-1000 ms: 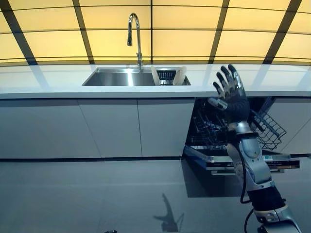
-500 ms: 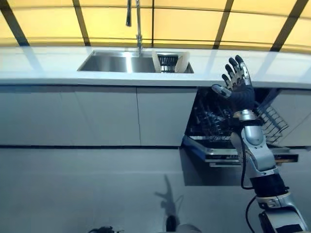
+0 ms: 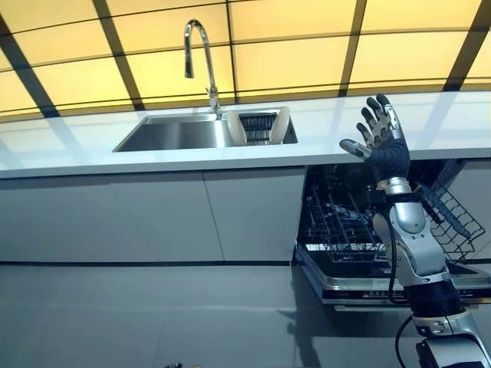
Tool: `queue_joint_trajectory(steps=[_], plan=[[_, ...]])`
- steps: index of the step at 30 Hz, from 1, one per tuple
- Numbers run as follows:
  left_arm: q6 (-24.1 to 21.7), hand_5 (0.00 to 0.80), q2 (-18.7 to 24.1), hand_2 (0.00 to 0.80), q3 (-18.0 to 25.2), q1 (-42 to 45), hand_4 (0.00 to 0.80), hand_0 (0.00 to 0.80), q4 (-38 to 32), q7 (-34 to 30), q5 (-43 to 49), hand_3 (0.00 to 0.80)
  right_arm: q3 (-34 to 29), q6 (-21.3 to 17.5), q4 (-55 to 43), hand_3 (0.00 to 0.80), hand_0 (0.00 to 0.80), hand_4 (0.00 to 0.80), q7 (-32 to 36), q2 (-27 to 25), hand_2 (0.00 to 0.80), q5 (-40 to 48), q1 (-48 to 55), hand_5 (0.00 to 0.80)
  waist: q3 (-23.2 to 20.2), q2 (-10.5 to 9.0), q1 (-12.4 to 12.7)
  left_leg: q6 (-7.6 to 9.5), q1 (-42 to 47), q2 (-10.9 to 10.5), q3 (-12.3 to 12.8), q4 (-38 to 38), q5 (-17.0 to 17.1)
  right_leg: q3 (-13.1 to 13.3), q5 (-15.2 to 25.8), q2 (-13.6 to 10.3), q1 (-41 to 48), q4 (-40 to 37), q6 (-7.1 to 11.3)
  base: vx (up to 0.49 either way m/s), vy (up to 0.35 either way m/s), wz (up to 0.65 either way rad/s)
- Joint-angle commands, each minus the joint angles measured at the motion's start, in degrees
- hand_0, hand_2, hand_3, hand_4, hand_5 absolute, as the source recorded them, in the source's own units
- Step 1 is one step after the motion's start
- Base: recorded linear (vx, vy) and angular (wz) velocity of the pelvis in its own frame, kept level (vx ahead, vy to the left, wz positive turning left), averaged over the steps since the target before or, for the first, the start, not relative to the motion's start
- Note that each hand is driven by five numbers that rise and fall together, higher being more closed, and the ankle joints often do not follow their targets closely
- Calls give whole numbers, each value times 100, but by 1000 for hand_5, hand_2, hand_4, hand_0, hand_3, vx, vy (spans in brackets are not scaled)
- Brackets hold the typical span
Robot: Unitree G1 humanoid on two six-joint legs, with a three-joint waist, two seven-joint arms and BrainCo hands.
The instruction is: Take plates into dishwasher
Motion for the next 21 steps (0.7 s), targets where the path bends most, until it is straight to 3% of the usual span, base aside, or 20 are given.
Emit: queue_joint_trajectory(steps=[1, 3, 4, 5, 9, 12, 13, 14, 16, 18, 21], plan=[[20, 0, 21, 0, -365, -260, 0, 0, -158, 58, -126, 0, -6, -81, 114, 0, 0, 0, -296, -261, 0, -111, -767, 0, 389, -204, 295, 461, 469, -90, 280, -1986, 496, 388, -33, -165, 123, -10, 664, 427, 142, -6], [71, 0, 5, 0, -368, -269, 0, 0, -159, 87, -98, 0, 60, -81, 202, 0, 0, 0, -441, -268, 0, -124, -815, 0, 429, -158, 462, 388, 290, -131, 36, -3307, 785, 662, -103, -48, 374, -175, 737, 429, 151, -5], [75, 0, 0, 0, -363, -256, 0, 0, -155, 96, -88, 0, 78, -87, 223, 0, 0, 0, -470, -266, 0, -135, -821, 0, 439, -148, 509, 366, 222, -129, -24, -3549, 913, 737, -115, -19, 442, -215, 747, 496, 159, -11], [59, 0, -3, 0, -326, -180, 0, 0, -133, 126, -52, 0, 144, -149, 325, 0, 0, 0, -505, -252, 0, -130, -870, 0, 469, -132, 650, 317, -89, -97, -124, -4097, 1271, 958, -182, 54, 687, -309, 771, 451, 154, -13], [5, 0, 28, 0, -276, 24, 0, 0, -38, 203, -267, 0, 215, -230, 566, 0, 0, 0, -363, -299, 0, -67, -963, 0, 487, -111, 760, 321, -615, -3, -87, -4099, 1379, 1310, -505, 39, 1107, -225, 830, 394, 233, -44], [-50, 0, 58, 0, -89, -6, 0, 0, 29, 230, -501, 0, 116, -307, 687, 0, 0, 0, -239, -391, 0, -85, -887, 0, 398, -126, 736, 439, -408, 169, 178, -4007, 1398, 1167, -776, -315, 1378, -64, 1049, 432, 404, -61], [-13, 0, 86, 0, -64, -66, 0, 0, 51, 223, -519, 0, 25, -328, 685, 0, 0, 0, -194, -376, 0, -72, -770, 0, 359, -155, 729, 498, -303, 136, 183, -3930, 1338, 1075, -820, -465, 1451, 23, 1148, 460, 441, -57], [7, 0, 113, 0, -43, -118, 0, 0, 59, 231, -475, 0, -112, -340, 657, 0, 0, 0, -138, -368, 0, -54, -594, 0, 306, -201, 732, 587, -256, 43, 153, -3800, 1222, 1007, -722, -644, 1518, 156, 1268, 419, 415, -48], [-5, 0, 168, 0, -135, -221, 0, 0, 16, 144, -401, 0, -327, -320, 547, 0, 0, 0, -224, -421, 0, -7, -291, 0, 202, -333, 717, 754, -168, -204, 200, -3714, 1082, 905, 30, -1014, 1396, 571, 1411, 328, 367, -41], [2, 0, 140, 0, -343, -347, 0, 0, -9, 124, -417, 0, -520, -355, 488, 0, 0, 0, -332, -361, 0, -31, -64, 0, 169, -350, 663, 944, 18, -434, 119, -3727, 949, 863, 631, -1233, 965, 1509, 1385, 360, 427, -4], [107, 0, 159, 0, -531, -388, 0, 0, -54, 157, -336, 0, -689, -328, 371, 0, 0, 0, -462, -253, 0, -62, 207, 0, 141, -228, 604, 1155, 283, -609, 144, -3755, 785, 759, 1230, -1554, 416, 2973, 1418, 369, 430, 35]])
